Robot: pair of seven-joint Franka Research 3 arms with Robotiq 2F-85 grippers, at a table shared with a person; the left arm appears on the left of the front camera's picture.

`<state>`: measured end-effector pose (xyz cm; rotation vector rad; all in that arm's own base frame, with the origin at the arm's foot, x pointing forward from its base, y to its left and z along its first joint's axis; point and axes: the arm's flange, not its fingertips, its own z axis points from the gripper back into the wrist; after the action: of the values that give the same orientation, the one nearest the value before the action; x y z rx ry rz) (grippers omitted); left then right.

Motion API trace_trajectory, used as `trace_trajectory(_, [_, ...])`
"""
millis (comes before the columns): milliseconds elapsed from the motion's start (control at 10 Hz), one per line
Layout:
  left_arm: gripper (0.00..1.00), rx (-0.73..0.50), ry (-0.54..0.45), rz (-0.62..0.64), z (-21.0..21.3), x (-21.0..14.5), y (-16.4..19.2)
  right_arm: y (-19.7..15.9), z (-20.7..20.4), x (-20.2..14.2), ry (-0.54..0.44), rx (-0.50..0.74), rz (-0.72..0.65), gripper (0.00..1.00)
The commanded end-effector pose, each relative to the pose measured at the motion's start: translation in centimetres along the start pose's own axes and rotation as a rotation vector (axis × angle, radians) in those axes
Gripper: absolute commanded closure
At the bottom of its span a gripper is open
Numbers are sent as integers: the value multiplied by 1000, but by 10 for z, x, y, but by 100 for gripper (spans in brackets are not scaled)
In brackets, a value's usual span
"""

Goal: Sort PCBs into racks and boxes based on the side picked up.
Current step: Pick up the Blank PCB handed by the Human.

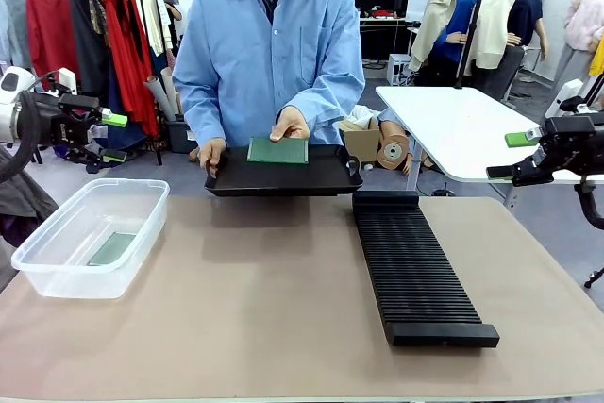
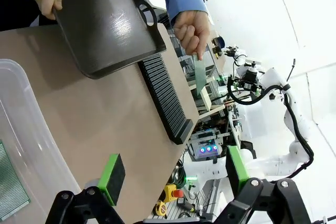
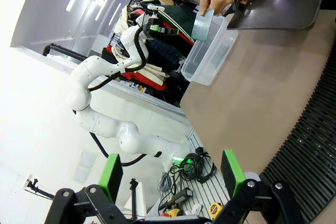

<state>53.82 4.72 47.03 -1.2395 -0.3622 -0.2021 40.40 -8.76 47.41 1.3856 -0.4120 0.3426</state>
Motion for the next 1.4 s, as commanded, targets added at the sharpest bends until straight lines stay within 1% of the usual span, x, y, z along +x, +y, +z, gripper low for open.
trace_trajectory(0, [0, 5, -1, 5, 1, 1, -1, 1, -9, 9, -25, 0, 5, 0])
trace_trajectory(300, [0, 5, -1, 5, 1, 1, -1, 1, -35, 25, -12, 17, 8, 0])
trace_trajectory(800, [0, 5, -1, 5, 1, 1, -1, -7, -69, 42, 16, 34, -1, 0])
trace_trajectory(1100, [0, 5, -1, 5, 1, 1, -1, -6, -94, 54, 45, 42, 13, 0])
trace_trajectory(1300, [0, 5, -1, 5, 1, 1, -1, -12, -108, 64, 57, 44, 38, 0])
